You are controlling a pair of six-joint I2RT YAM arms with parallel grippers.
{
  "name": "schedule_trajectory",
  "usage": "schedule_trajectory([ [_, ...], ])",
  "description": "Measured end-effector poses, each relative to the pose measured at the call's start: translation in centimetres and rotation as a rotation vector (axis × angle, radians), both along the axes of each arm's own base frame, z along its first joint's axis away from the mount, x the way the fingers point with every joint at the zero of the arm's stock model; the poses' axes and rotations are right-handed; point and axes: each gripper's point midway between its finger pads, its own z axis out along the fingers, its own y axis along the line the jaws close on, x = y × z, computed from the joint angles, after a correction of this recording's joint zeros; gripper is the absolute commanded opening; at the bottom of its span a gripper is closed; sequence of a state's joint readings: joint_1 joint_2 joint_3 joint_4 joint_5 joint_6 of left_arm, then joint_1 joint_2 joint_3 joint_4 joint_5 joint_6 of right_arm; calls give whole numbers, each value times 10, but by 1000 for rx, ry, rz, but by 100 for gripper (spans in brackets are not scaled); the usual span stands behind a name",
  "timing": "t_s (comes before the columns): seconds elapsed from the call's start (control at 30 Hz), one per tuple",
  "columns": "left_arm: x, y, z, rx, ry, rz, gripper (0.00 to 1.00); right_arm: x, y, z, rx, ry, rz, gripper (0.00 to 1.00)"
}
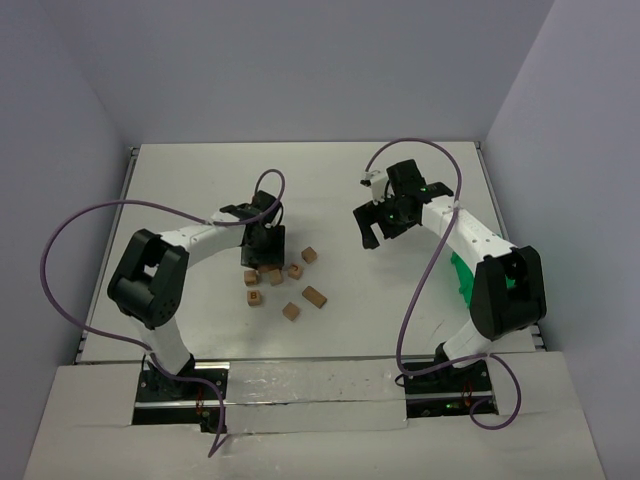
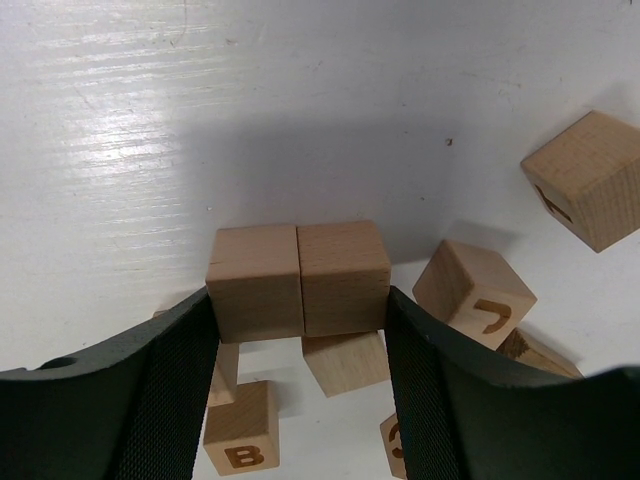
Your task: Build the wood block tower
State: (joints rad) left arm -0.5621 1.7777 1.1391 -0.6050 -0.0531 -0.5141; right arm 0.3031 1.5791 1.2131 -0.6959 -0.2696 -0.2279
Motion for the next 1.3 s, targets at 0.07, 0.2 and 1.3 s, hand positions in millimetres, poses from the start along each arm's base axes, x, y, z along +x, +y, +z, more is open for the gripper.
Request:
schedule_trajectory([
  [0.07,4,-1,1,7,0,2,42,-1,0,-1,0,2,0,100],
  [0.2,23,-7,9,24,-25,15,13,-2,-1,-3,-3,9,-4,100],
  [1.3,60,-29,1,30,1,116,29,2,-9,-11,-14,33,-50,100],
])
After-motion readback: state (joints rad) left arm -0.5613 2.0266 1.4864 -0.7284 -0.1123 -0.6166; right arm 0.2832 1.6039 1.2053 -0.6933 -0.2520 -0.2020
